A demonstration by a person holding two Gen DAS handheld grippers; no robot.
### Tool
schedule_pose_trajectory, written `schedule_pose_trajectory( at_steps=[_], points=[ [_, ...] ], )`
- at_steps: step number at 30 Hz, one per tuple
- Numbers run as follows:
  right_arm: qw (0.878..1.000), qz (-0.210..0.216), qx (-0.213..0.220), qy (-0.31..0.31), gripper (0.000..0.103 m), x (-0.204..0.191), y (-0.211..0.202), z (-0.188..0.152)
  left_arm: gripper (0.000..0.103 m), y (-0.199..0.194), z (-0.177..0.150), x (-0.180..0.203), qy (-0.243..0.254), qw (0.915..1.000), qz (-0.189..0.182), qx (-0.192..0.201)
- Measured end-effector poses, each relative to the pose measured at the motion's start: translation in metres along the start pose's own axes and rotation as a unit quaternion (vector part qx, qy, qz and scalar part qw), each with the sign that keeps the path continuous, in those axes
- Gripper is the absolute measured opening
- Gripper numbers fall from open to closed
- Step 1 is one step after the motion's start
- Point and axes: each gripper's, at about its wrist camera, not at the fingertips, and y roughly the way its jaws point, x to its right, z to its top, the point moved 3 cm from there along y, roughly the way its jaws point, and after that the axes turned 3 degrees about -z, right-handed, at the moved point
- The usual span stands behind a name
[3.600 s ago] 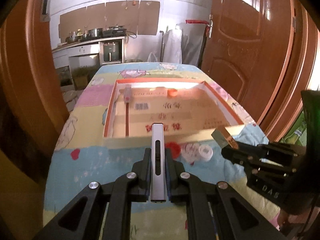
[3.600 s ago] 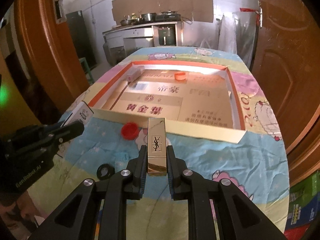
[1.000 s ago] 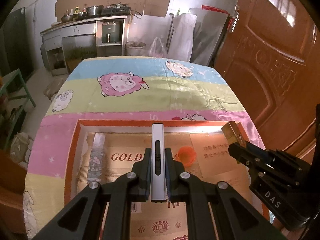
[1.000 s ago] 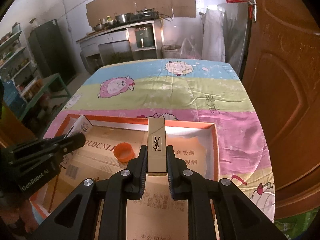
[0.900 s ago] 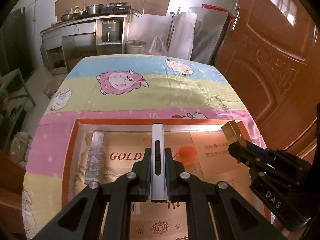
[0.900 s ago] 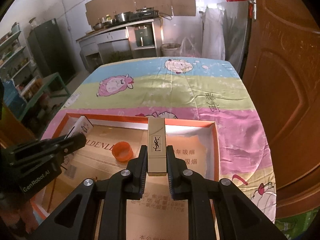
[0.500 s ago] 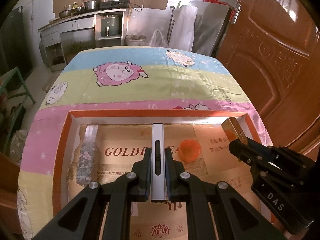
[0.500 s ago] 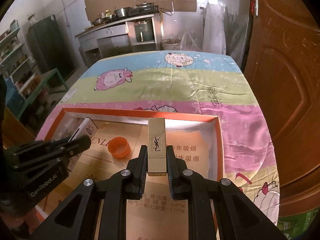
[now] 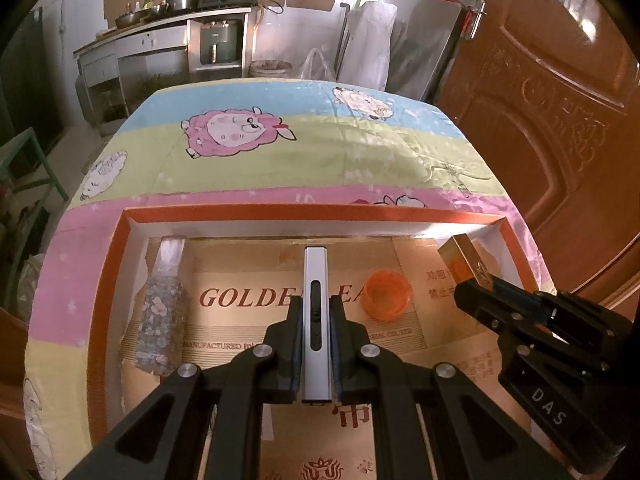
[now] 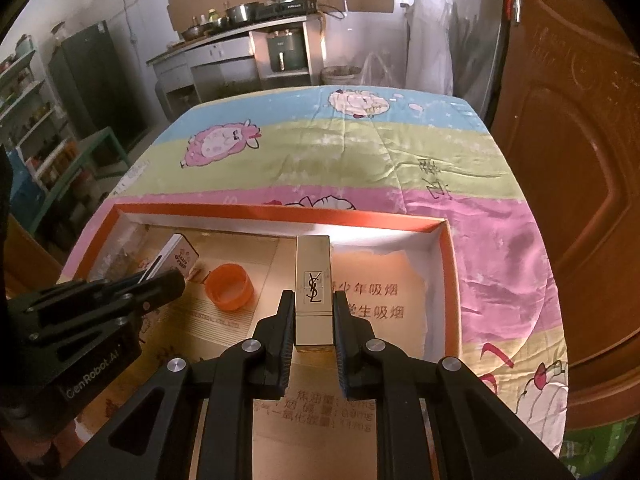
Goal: Organize rigid objects
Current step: 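Open both grippers to release the white box and gold lipstick inside the box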
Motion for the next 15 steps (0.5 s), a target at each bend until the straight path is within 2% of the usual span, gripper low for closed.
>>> schedule_pose_trajectory(
  at_steps=[13, 15],
  points=[
    [1.0, -0.002, -0.02, 0.003, 0.018, 0.001, 0.013, -0.003, 0.013, 0.005, 0.0, -0.006, -0.014, 0.9998, -0.015, -0.007],
    [1.0, -0.001, -0.021, 0.004, 0.021, 0.001, 0.013, -0.003, 0.024, 0.004, 0.0, -0.006, -0.013, 0.9999, -0.01, -0.005]
  ],
)
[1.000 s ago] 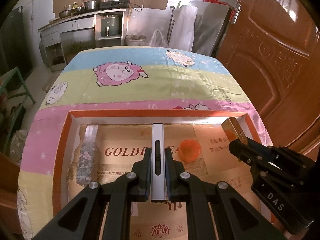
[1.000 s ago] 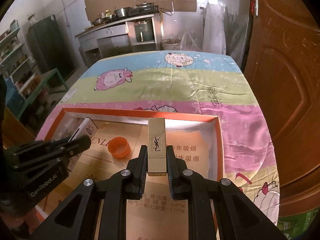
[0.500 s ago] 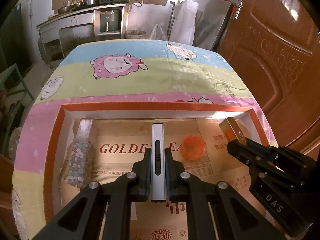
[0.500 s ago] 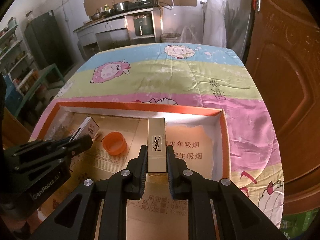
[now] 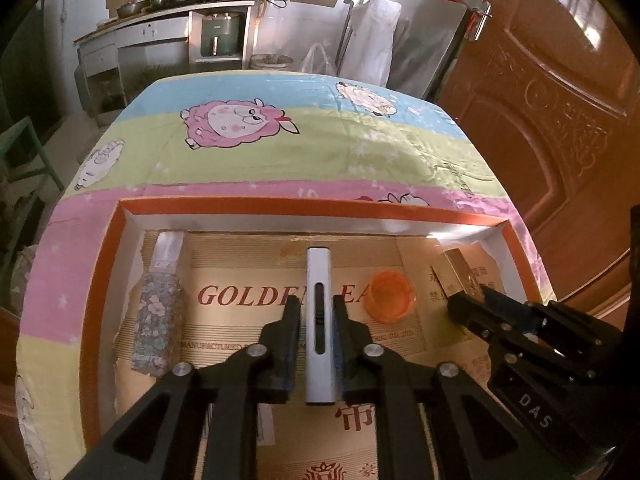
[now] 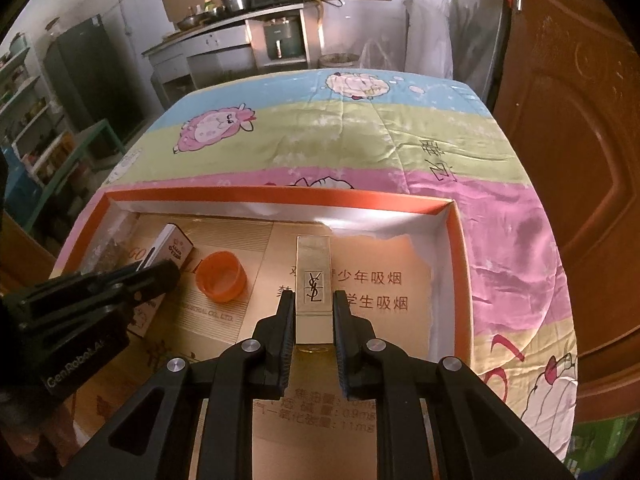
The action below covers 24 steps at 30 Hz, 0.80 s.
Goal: Organize rigid objects
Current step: 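Open both grippers to release the white box and gold lipstick inside the box, then withdraw both tools up and away from the box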
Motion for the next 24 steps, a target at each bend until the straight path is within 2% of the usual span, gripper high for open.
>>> schedule_pose_trajectory(
  at_steps=[1, 3, 5, 8, 24],
  points=[
    [1.0, 0.0, -0.001, 0.001, 0.022, 0.0, 0.0, 0.0, 0.028, -0.001, 0.0, 0.0, -0.001, 1.0, -0.001, 0.002],
    [1.0, 0.0, -0.001, 0.003, 0.028, 0.001, 0.0, 0.001, 0.044, -0.003, 0.0, -0.001, -0.004, 1.0, 0.0, 0.005],
    [1.0, 0.0, 0.001, 0.006, 0.034, 0.002, -0.002, 0.0, 0.048, -0.007, -0.001, -0.001, -0.005, 0.9999, 0.001, 0.01],
    [1.0, 0.001, 0.007, 0.01, 0.037, 0.003, -0.008, -0.001, 0.048, -0.013, -0.001, -0.001, -0.003, 0.9998, 0.004, 0.018],
    [1.0, -0.003, 0.02, 0.009, 0.037, -0.004, -0.039, -0.014, 0.048, -0.051, -0.008, 0.003, 0.008, 0.9988, 0.005, 0.047]
  ],
)
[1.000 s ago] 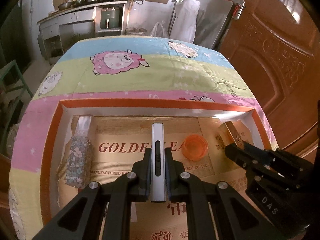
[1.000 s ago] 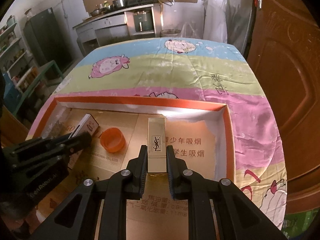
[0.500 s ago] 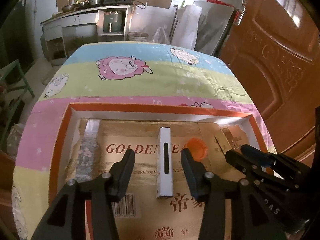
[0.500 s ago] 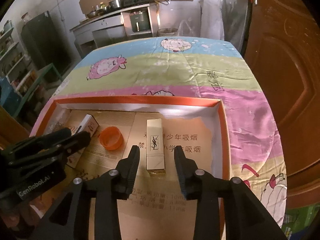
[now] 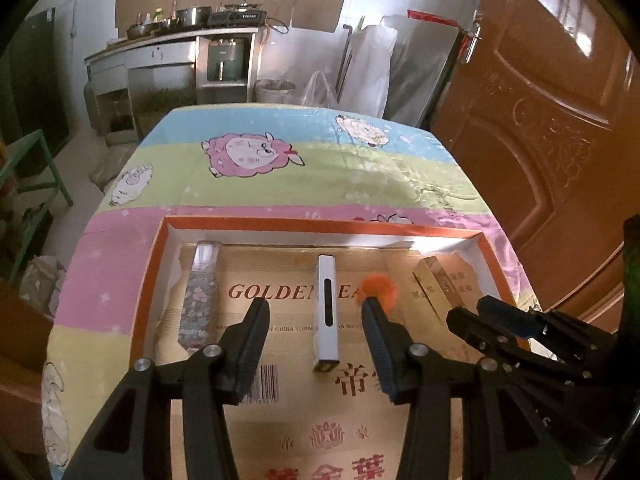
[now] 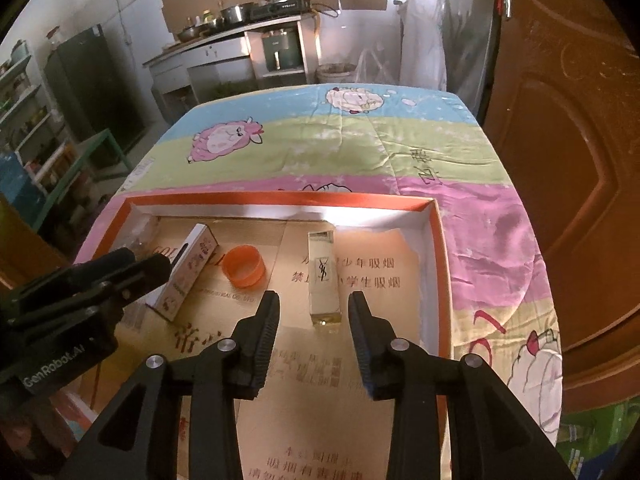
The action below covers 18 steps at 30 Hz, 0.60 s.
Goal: Organize rigid objects
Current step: 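Withdraw both tools up and away from the box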
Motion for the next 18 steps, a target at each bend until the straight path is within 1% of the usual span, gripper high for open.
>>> schedule_pose_trajectory(
  at_steps=[11, 18],
  points=[
    [1.0, -0.001, 0.002, 0.0, 0.037, -0.004, -0.026, -0.022, 0.048, -0.037, -0.013, 0.01, 0.016, 0.9997, 0.003, 0.019],
    [1.0, 0.0, 0.012, 0.004, 0.037, -0.005, -0.049, -0.032, 0.048, -0.066, -0.02, 0.019, 0.024, 0.9991, -0.001, 0.034]
  ],
)
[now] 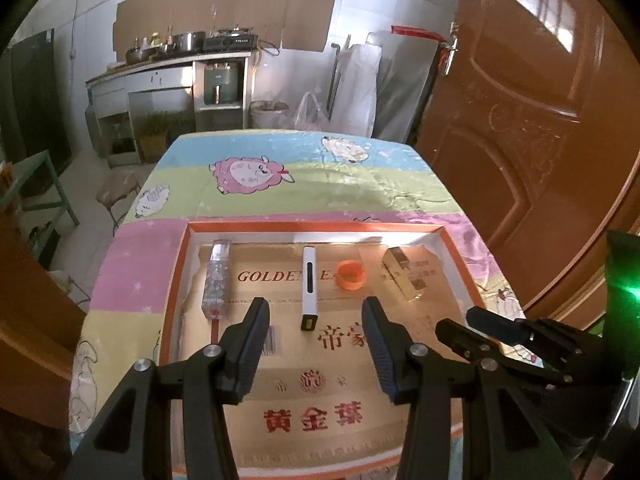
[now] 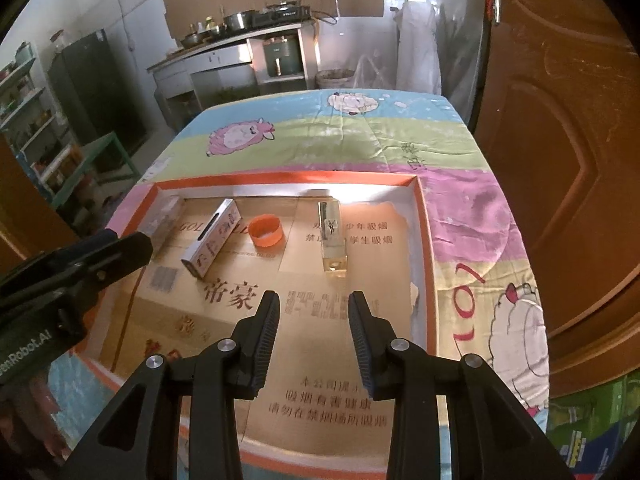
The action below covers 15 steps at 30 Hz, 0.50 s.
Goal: Organize rigid objects
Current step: 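Withdraw both tools up and away from the box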
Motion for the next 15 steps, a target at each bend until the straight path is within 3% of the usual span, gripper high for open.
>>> schedule_pose_trajectory(
  at_steps=[15],
  points=[
    [1.0, -0.002, 0.023, 0.001, 0.037, -0.004, -0.051, -0.023, 0.048, -0.058, -0.013, 0.023, 0.023, 0.9992, 0.0, 0.031]
  ],
)
